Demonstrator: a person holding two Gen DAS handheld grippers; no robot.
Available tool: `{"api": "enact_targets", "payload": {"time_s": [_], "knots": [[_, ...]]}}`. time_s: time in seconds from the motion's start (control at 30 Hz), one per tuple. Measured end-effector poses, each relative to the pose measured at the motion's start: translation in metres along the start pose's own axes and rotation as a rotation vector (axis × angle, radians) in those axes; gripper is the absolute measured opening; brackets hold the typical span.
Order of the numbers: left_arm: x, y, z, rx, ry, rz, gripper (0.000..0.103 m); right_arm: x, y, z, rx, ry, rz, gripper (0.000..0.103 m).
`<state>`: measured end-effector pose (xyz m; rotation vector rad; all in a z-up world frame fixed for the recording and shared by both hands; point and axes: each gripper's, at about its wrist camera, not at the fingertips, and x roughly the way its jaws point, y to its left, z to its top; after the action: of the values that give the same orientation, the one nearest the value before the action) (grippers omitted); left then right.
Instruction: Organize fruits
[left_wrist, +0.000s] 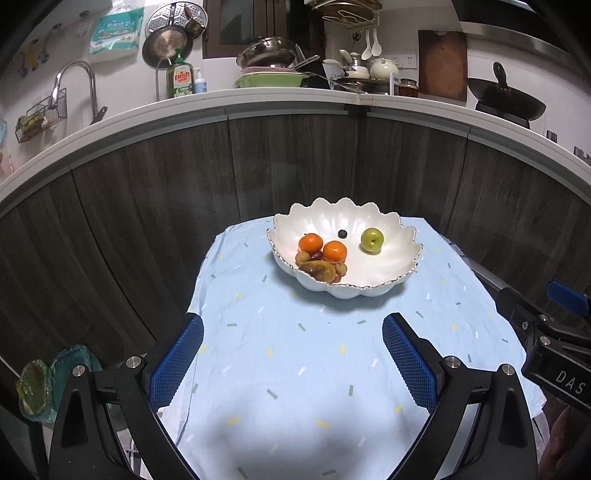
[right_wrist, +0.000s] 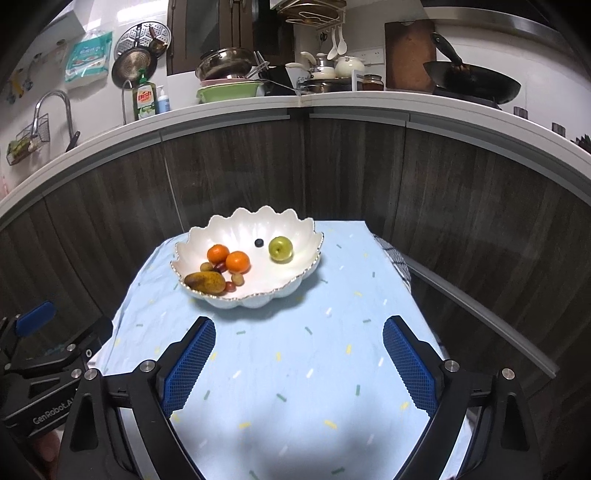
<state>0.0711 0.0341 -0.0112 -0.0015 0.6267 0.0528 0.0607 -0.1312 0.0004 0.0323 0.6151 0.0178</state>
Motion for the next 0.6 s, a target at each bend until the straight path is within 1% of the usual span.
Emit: {"api": "enact_targets", "payload": {"time_s": [0.27,0.6], "knots": [[-0.013,0.005,-0.018,0.013,-0.007,0.006,0.099,-0.016,0.003,-0.019,-0.001,-0.026,-0.008,0.093],[-0.027,0.009,-0.027,0.021,-0.043,0.016,0.099,-0.027,0.002,-0.028,0.001,-0.037,-0.01,0.093]]}}
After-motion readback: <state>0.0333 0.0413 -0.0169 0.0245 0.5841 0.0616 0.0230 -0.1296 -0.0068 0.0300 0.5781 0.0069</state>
